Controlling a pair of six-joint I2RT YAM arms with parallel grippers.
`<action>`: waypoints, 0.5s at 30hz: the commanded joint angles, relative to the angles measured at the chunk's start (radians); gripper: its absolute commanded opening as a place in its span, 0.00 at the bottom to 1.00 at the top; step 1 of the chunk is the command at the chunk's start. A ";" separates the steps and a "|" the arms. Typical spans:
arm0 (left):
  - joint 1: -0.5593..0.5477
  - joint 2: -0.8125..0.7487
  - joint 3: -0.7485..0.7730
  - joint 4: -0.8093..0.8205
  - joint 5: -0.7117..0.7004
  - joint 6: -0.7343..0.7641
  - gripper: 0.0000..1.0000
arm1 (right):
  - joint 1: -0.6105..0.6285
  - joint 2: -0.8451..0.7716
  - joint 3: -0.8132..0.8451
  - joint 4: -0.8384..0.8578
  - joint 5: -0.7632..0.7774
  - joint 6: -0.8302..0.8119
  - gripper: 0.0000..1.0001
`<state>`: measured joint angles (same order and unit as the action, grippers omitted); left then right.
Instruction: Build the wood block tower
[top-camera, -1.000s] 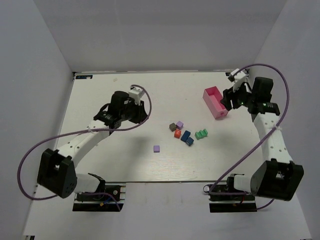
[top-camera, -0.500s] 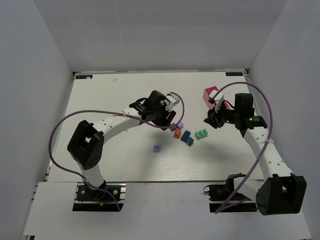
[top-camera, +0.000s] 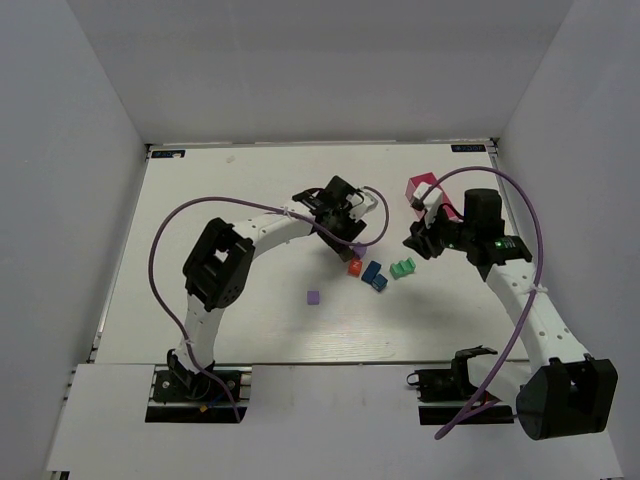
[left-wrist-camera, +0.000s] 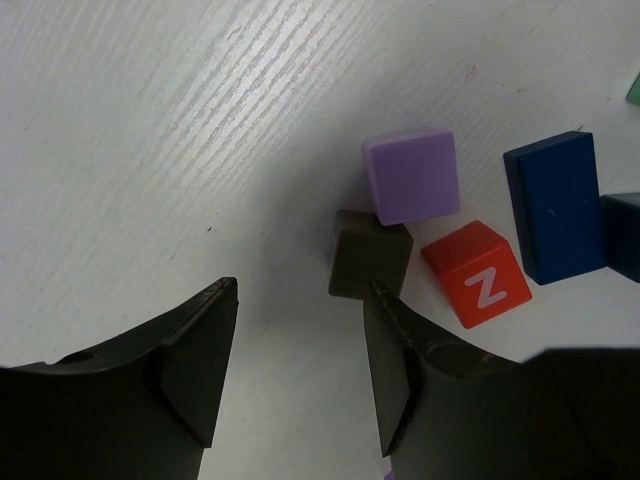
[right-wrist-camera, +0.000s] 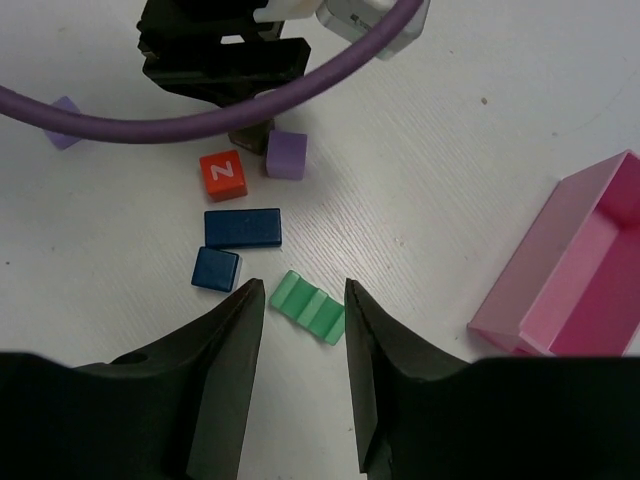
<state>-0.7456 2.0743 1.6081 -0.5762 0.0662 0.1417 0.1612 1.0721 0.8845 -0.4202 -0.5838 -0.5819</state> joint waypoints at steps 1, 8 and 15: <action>-0.014 -0.017 0.059 -0.040 0.023 0.025 0.64 | 0.014 -0.015 -0.018 0.027 -0.002 -0.001 0.44; -0.023 -0.017 0.059 -0.050 0.058 0.025 0.64 | 0.029 -0.014 -0.022 0.031 0.006 -0.006 0.46; -0.043 -0.036 0.049 -0.059 0.080 0.035 0.62 | 0.021 -0.015 -0.024 0.029 0.006 -0.003 0.46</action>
<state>-0.7784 2.0945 1.6325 -0.6281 0.1146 0.1616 0.1799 1.0721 0.8673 -0.4149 -0.5770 -0.5831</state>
